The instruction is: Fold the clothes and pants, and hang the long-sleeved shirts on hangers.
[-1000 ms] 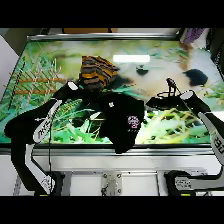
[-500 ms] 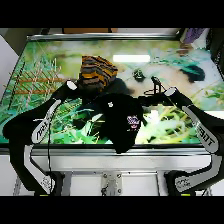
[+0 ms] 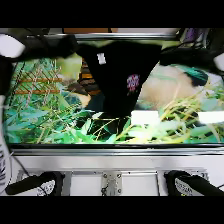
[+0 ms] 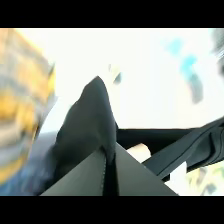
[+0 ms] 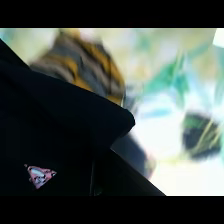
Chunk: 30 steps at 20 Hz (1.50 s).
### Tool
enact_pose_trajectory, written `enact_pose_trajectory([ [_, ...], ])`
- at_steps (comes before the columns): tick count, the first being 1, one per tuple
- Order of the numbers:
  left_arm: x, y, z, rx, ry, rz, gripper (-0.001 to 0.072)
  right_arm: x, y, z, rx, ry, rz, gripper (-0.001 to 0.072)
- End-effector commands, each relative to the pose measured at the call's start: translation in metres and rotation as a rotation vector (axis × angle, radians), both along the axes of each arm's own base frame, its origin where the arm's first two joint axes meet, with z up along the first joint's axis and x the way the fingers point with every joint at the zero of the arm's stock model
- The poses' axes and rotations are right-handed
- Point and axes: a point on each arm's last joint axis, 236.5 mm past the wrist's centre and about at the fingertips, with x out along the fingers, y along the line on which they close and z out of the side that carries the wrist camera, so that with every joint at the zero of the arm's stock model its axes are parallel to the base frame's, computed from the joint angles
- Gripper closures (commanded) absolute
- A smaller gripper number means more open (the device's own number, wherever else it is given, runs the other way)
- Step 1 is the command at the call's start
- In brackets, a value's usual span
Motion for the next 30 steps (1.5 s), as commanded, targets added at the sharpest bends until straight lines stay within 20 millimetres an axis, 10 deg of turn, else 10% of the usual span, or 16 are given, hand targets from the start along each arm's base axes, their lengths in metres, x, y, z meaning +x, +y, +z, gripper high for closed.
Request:
enact_pose_trajectory([
  [1,-0.104,0.01,0.164,-0.025,-0.386,-0.015,0.0678,-0.099,0.002,0.138,0.045,-0.308,0.023,0.0697],
  [7,-0.234,-0.003,0.265,-0.163,-0.705,-0.125,0.0678,-0.217,0.001,0.224,0.157,-0.548,0.039,0.0697],
  [10,-0.246,0.01,0.283,-0.202,-0.81,-0.066,0.0679,-0.237,-0.003,0.24,0.197,-0.595,0.025,0.0697],
  [13,-0.216,0.015,0.269,-0.168,-0.791,0.008,0.0679,-0.228,-0.003,0.233,0.243,-0.535,0.017,0.0698],
  [17,-0.114,0.008,0.182,-0.013,-0.501,0.057,0.0678,-0.162,-0.012,0.16,0.183,-0.242,-0.065,0.0698],
  [22,-0.029,-0.009,-0.017,0.189,0.053,-0.012,0.0678,-0.081,-0.062,-0.011,-0.166,0.219,-0.214,0.0699],
  [26,-0.062,-0.048,-0.144,0.284,0.307,-0.136,0.0679,-0.097,-0.087,-0.142,-0.334,0.479,-0.222,0.0699],
  [30,-0.148,-0.092,-0.261,0.409,0.526,-0.317,0.0678,-0.141,-0.099,-0.249,-0.411,0.692,-0.211,0.0698],
])
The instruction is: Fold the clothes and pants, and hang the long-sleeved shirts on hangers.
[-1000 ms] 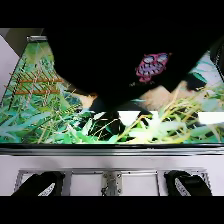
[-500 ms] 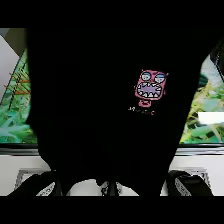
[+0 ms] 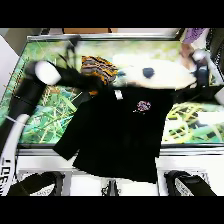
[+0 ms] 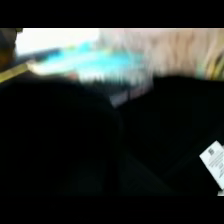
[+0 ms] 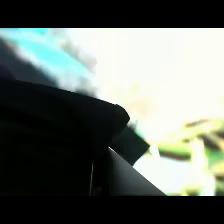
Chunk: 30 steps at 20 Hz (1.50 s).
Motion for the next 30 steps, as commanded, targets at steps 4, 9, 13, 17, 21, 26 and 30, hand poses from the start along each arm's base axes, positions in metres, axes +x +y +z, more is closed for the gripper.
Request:
enact_pose_trajectory([
  [4,-0.112,-0.062,-0.155,0.153,0.236,-0.219,0.0678,-0.041,-0.016,-0.116,-0.064,0.192,-0.026,0.0694],
  [9,-0.097,-0.075,-0.166,0.152,0.237,-0.207,0.0678,-0.011,-0.016,-0.08,-0.048,0.056,-0.042,0.0097],
  [13,-0.083,-0.063,-0.164,0.146,0.24,-0.166,0.0678,-0.019,0.041,-0.048,0.039,0.018,0.08,0.0195],
  [17,-0.075,-0.056,-0.164,0.139,0.247,-0.14,0.0678,-0.047,0.113,-0.072,0.069,0.131,0.149,0.0258],
  [21,-0.075,-0.056,-0.164,0.138,0.246,-0.139,0.0678,-0.066,0.148,-0.119,0.069,0.289,-0.018,0.0276],
  [26,-0.071,-0.058,-0.162,0.129,0.232,-0.132,0.0678,-0.078,0.158,-0.165,0.068,0.427,-0.231,0.0276],
  [30,-0.068,-0.059,-0.161,0.116,0.228,-0.112,0.0678,-0.064,0.147,-0.178,0.053,0.4,-0.357,0.0276],
])
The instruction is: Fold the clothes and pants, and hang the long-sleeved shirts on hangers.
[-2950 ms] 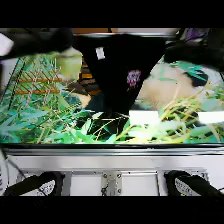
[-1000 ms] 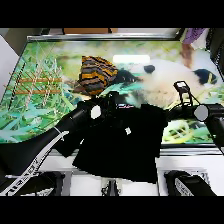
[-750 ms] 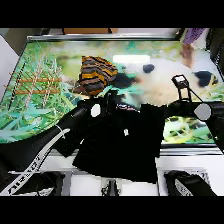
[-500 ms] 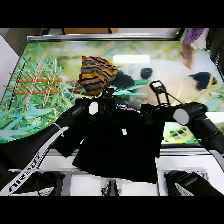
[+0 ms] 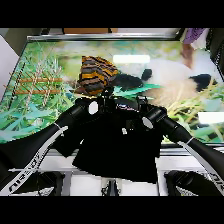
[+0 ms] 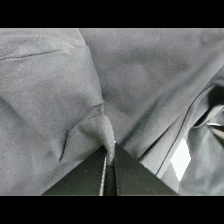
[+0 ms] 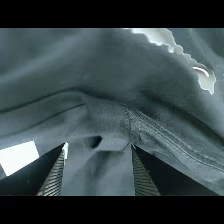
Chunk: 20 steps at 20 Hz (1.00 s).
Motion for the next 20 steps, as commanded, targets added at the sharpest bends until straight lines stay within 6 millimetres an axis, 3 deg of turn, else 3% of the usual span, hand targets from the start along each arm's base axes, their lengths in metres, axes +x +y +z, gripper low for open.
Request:
enact_pose_trajectory([
  [1,0.003,-0.001,0.001,-0.008,-0.005,0.013,0.0678,0.012,-0.012,-0.012,-0.047,-0.02,-0.151,0.0276],
  [5,0.001,-0.002,0.001,-0.009,0.005,0.023,0.0678,0.026,-0.029,-0.012,-0.104,-0.076,-0.22,0.0276],
  [10,-0.025,-0.018,0.003,0.002,0.016,-0.051,0.0678,0.034,-0.039,-0.01,-0.142,-0.114,-0.234,0.0276],
  [16,-0.03,-0.014,0.06,-0.064,-0.071,-0.065,0.0678,0.024,-0.048,-0.025,-0.206,-0.056,-0.233,0.0276],
  [20,-0.039,0.001,0.073,-0.026,-0.085,-0.094,0.0678,0.017,-0.063,-0.024,-0.282,-0.029,-0.192,0.0285],
])
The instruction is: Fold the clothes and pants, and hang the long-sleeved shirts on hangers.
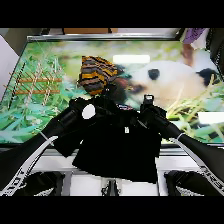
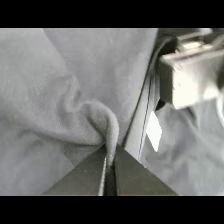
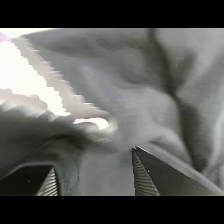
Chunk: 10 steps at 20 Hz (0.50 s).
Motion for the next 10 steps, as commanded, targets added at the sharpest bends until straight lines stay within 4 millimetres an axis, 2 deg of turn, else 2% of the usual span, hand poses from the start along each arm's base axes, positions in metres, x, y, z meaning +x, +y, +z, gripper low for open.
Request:
enact_pose_trajectory([
  [1,-0.008,0.017,0.008,0.053,-0.014,-0.027,0.0678,-0.006,-0.012,0.001,-0.072,0.044,0.085,0.045],
  [2,-0.008,0.022,0.006,0.081,-0.014,-0.034,0.0678,-0.007,-0.013,0.004,-0.085,0.052,0.139,0.0554],
  [5,-0.002,0.03,0.005,0.094,-0.02,-0.018,0.0678,-0.003,-0.011,0.028,-0.079,0.009,0.264,0.0556],
  [6,0.002,0.031,0.005,0.089,-0.022,-0.006,0.0678,-0.001,-0.012,0.042,-0.07,-0.021,0.299,0.0676],
  [8,0.013,0.035,0.008,0.068,-0.027,0.046,0.0678,0.0,-0.016,0.077,-0.037,-0.103,0.328,0.0695],
  [10,0.027,0.029,0.015,0.025,-0.08,0.069,0.0678,-0.007,-0.016,0.106,0.023,-0.161,0.339,0.0696],
])
